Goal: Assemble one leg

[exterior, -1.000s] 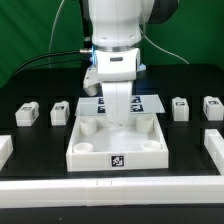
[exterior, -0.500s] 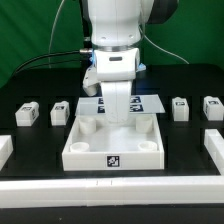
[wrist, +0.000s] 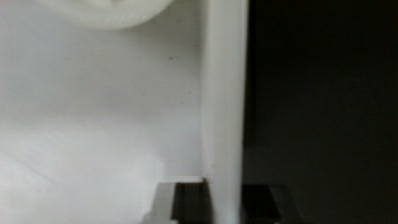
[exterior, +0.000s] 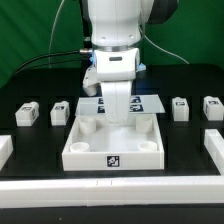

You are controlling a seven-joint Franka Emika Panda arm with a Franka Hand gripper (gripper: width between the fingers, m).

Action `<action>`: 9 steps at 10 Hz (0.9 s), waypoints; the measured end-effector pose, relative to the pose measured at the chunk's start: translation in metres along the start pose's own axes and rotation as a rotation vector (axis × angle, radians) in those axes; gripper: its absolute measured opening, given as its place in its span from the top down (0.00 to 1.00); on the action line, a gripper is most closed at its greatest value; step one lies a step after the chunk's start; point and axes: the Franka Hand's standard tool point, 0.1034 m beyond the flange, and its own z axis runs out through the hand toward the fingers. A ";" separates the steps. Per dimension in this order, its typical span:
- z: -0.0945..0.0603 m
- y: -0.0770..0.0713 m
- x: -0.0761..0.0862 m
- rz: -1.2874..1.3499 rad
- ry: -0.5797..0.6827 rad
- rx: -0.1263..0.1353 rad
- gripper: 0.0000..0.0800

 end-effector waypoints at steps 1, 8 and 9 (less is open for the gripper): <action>0.000 0.000 0.000 0.000 0.000 0.000 0.92; -0.002 0.037 0.064 -0.020 0.032 -0.041 0.92; -0.002 0.042 0.072 -0.013 0.037 -0.045 0.92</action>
Offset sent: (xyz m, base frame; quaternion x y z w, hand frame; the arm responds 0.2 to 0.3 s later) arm 0.0222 0.0479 -0.0051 0.0067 0.0062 -0.0165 0.9998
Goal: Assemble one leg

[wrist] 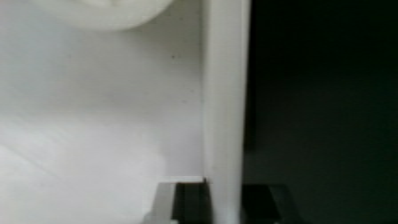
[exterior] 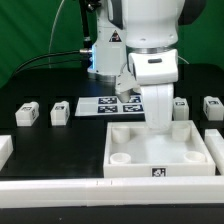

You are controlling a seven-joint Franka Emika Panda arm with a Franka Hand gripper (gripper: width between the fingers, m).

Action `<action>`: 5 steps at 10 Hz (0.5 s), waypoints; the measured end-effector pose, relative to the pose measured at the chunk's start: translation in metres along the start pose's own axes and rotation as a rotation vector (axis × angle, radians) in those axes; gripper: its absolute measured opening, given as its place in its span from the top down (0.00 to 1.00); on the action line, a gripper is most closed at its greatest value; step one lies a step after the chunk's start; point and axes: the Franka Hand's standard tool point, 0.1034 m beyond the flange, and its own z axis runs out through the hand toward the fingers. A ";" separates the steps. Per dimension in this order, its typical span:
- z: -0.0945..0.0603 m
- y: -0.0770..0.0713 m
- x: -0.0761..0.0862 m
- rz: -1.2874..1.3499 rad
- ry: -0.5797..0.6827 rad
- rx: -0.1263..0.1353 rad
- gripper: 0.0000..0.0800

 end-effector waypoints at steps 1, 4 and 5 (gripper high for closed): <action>0.000 0.006 0.007 0.001 0.005 -0.006 0.92; 0.000 0.014 0.010 0.003 0.010 -0.016 0.92; 0.000 0.017 0.010 0.008 0.010 -0.019 0.92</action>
Offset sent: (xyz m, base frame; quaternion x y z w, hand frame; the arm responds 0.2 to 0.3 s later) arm 0.0134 0.0158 -0.0072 0.0069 0.0088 -0.0272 0.9996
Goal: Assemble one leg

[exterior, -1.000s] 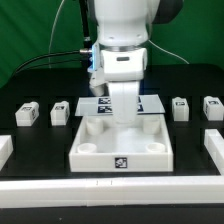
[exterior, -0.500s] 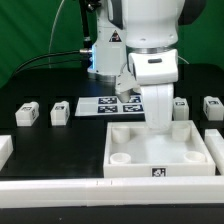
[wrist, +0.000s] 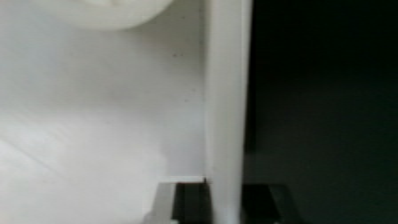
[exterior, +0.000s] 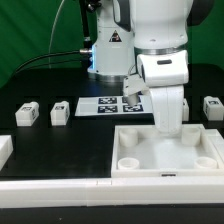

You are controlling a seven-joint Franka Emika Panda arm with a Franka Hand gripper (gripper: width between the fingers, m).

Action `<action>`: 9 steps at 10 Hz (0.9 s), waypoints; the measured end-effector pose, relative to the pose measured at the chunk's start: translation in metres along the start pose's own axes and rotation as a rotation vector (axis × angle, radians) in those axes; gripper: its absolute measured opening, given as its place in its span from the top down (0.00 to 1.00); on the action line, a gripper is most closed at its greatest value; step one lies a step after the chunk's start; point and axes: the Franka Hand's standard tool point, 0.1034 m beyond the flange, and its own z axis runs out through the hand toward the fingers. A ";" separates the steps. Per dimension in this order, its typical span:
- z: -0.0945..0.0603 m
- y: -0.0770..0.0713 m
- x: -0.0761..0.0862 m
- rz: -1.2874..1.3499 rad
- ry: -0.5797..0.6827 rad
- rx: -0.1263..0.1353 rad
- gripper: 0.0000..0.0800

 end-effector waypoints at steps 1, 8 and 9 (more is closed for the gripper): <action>0.000 0.001 0.000 0.001 0.001 -0.002 0.92; -0.001 0.000 0.004 0.041 0.002 -0.006 0.24; -0.001 0.000 0.004 0.042 0.002 -0.006 0.24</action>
Offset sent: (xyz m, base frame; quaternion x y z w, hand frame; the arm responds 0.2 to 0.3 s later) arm -0.0079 0.0025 0.0077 -0.0044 -0.0089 0.0154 0.9998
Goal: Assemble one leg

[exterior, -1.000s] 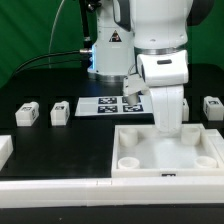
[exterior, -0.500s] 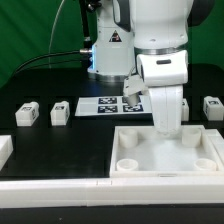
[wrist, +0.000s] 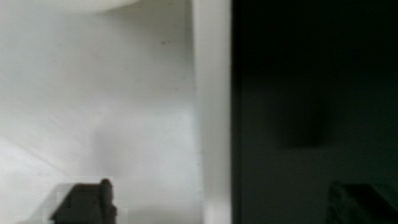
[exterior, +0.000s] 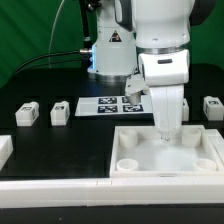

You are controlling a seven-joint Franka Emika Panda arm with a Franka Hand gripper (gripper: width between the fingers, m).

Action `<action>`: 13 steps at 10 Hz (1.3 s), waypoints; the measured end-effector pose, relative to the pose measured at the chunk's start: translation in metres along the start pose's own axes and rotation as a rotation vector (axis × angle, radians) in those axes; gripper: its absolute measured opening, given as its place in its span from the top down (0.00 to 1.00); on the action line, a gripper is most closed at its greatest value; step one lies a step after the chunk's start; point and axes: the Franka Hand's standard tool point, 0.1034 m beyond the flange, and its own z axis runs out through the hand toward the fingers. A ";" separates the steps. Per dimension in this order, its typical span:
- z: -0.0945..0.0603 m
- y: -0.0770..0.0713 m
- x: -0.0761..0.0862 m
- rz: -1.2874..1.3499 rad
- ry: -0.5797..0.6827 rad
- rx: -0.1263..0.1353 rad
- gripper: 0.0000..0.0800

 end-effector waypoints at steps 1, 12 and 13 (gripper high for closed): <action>0.000 0.000 0.000 0.000 0.000 0.000 0.20; -0.035 -0.005 0.003 0.133 -0.007 -0.050 0.19; -0.035 -0.005 0.003 0.224 -0.004 -0.050 0.19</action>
Offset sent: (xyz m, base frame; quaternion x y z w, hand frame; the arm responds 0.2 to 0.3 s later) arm -0.0035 -0.0039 0.0102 -0.0101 -0.0154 -0.0048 0.9998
